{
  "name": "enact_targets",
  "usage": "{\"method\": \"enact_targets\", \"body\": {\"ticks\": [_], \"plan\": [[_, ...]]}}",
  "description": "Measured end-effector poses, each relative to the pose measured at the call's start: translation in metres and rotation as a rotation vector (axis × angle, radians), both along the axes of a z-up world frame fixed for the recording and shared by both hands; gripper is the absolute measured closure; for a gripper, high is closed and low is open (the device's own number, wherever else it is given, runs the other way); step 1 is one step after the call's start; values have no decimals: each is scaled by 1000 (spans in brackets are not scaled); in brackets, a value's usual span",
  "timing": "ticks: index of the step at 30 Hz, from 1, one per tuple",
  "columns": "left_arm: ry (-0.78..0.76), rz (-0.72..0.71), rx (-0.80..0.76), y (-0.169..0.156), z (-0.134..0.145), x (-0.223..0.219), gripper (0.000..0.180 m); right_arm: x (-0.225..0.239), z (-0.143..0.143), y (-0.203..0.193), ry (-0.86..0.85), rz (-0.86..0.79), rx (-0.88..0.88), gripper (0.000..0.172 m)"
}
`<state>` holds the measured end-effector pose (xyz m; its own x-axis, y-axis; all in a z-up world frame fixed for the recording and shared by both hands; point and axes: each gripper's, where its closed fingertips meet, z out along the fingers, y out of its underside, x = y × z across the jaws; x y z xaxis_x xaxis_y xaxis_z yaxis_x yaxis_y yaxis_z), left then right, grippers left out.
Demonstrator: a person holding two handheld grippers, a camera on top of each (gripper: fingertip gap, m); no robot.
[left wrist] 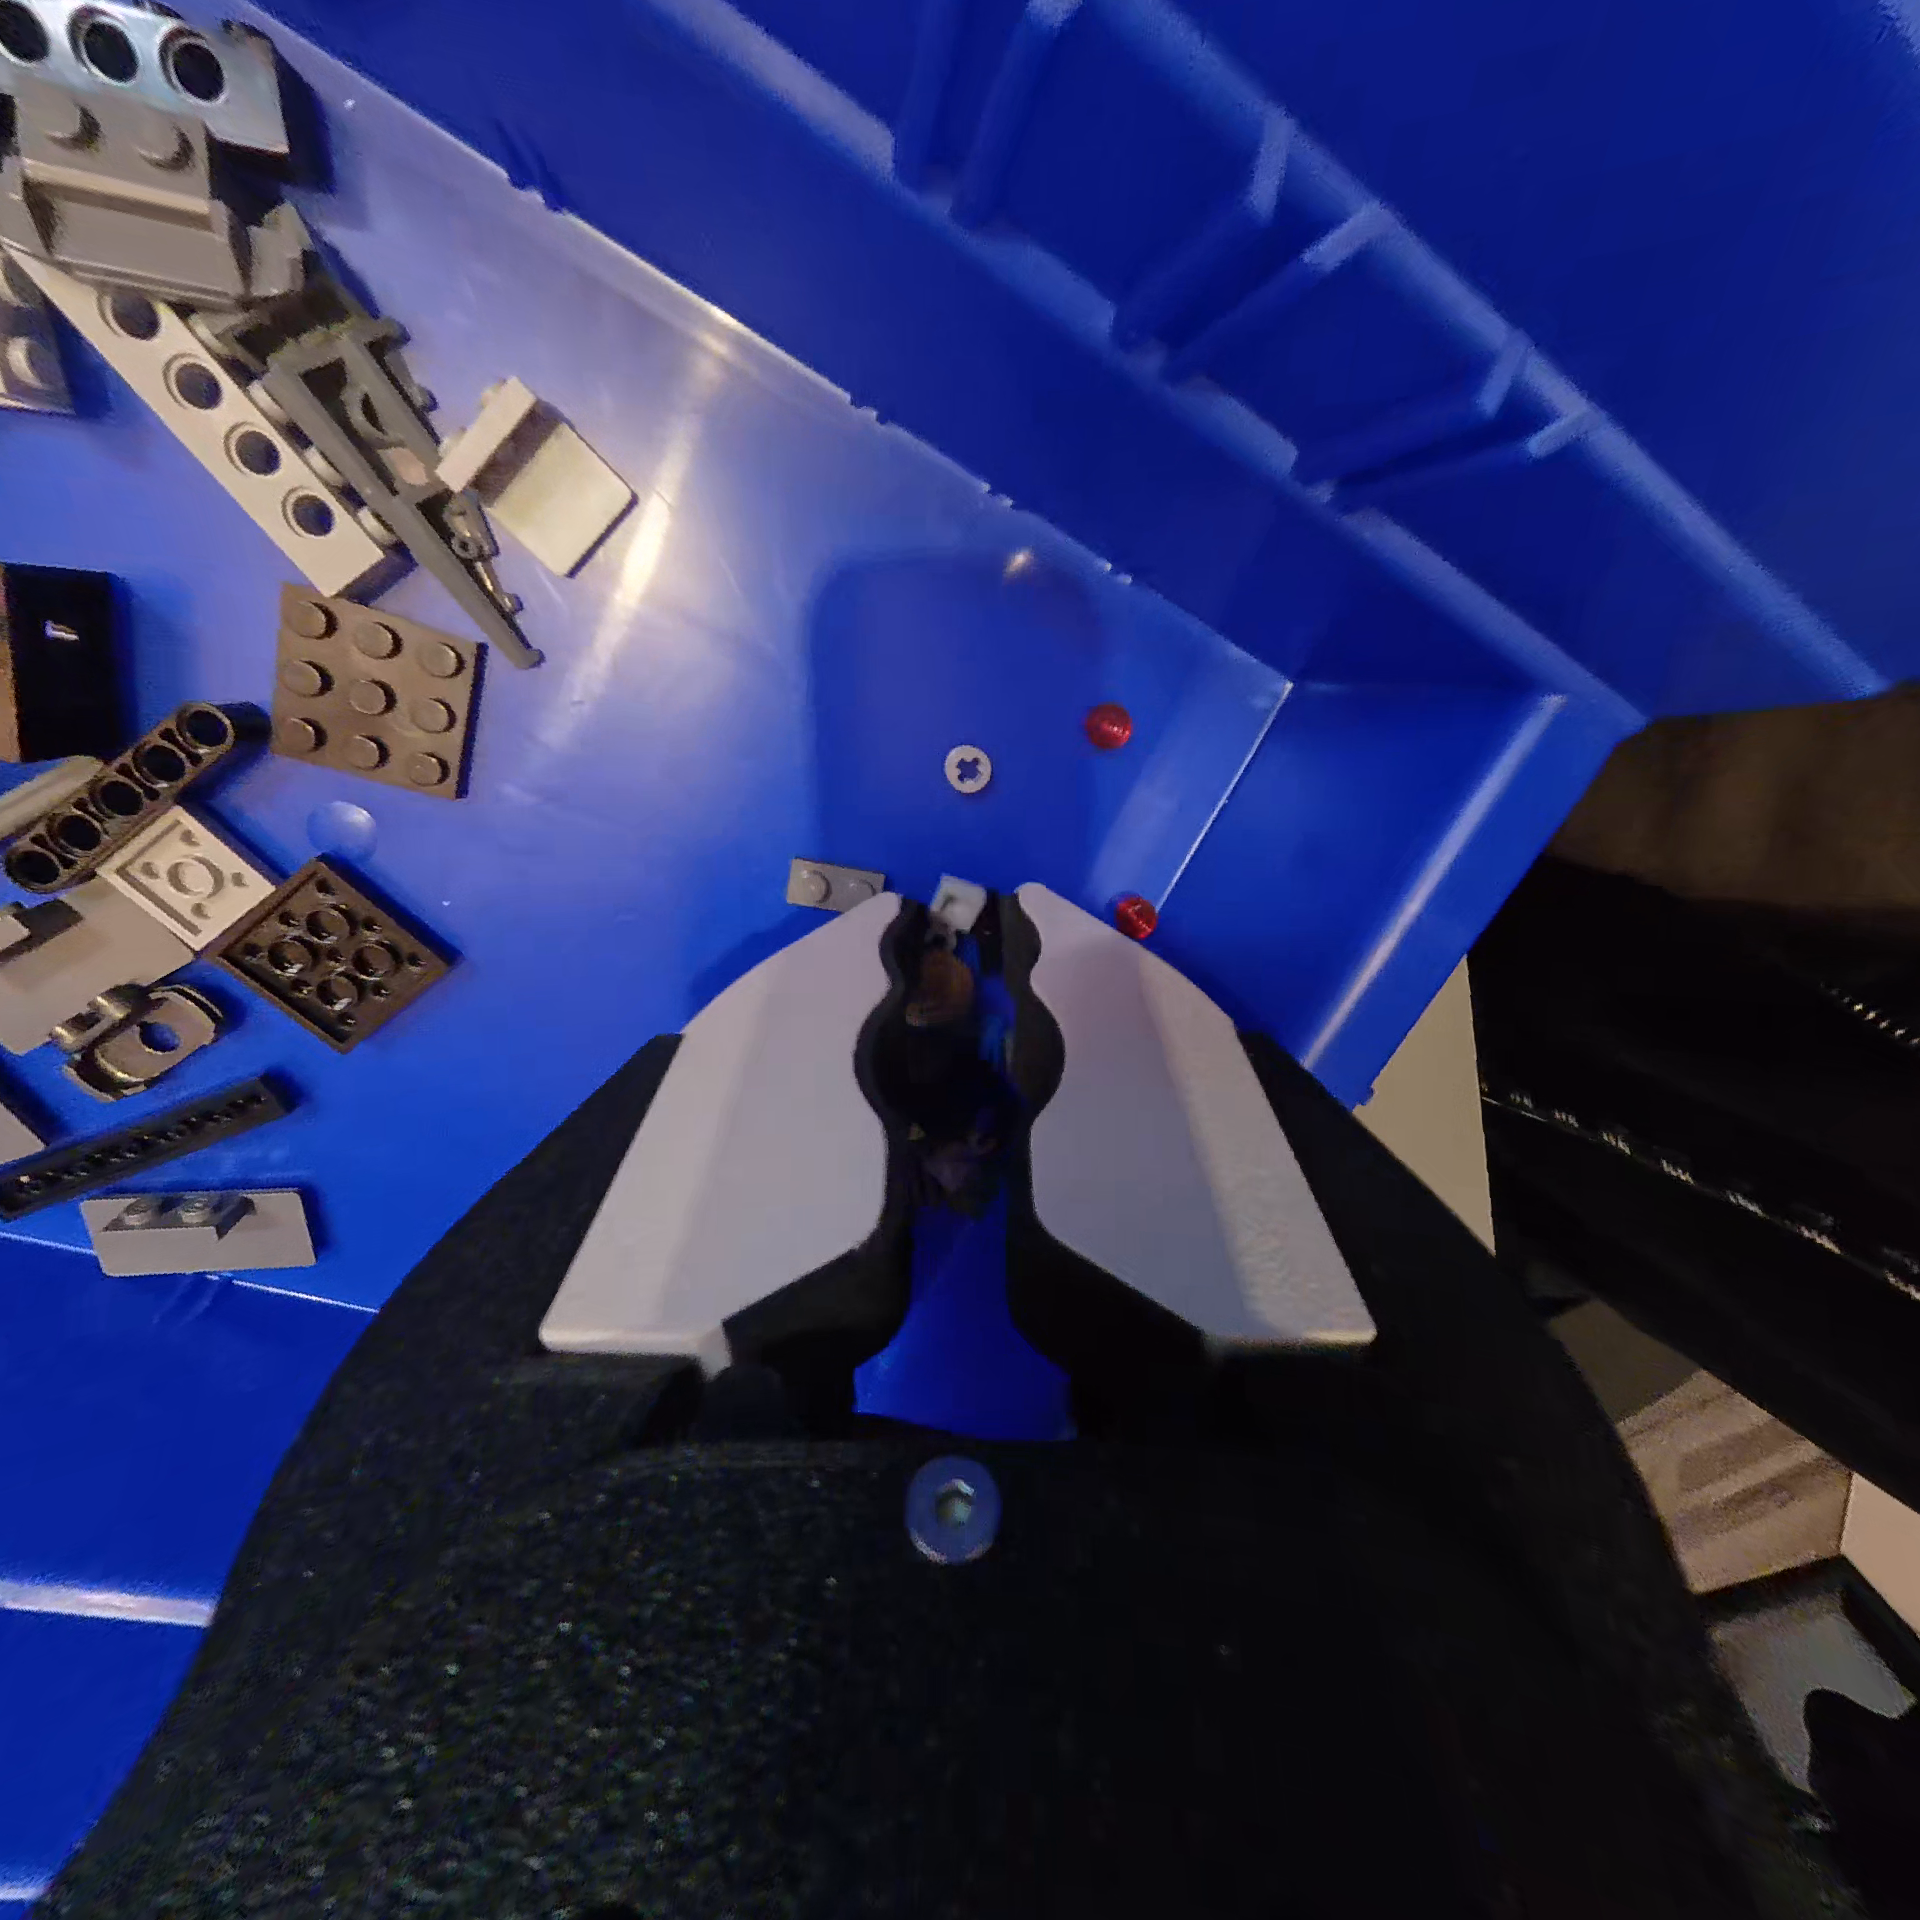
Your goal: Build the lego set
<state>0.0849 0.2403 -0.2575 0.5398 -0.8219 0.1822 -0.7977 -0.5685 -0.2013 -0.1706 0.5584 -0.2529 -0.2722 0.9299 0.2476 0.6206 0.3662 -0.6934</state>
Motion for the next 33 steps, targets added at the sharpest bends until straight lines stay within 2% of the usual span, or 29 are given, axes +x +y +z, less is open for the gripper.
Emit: {"method": "enact_targets", "body": {"ticks": [10,13,16,21,33], "plan": [[18,28,35,6,-1,-3,168,0,0,0,1,0,1,158],[35,80,78,15,0,-7,155,0,0,0,1,0,2,158],[17,110,94,16,7,-6,154,0,0,0,1,1,2,158],[-12,106,69,6,13,0,165,0,0,0,-2,0,-2,158],[39,109,31,3,2,-5,171,0,0,0,1,1,2,158]]}}
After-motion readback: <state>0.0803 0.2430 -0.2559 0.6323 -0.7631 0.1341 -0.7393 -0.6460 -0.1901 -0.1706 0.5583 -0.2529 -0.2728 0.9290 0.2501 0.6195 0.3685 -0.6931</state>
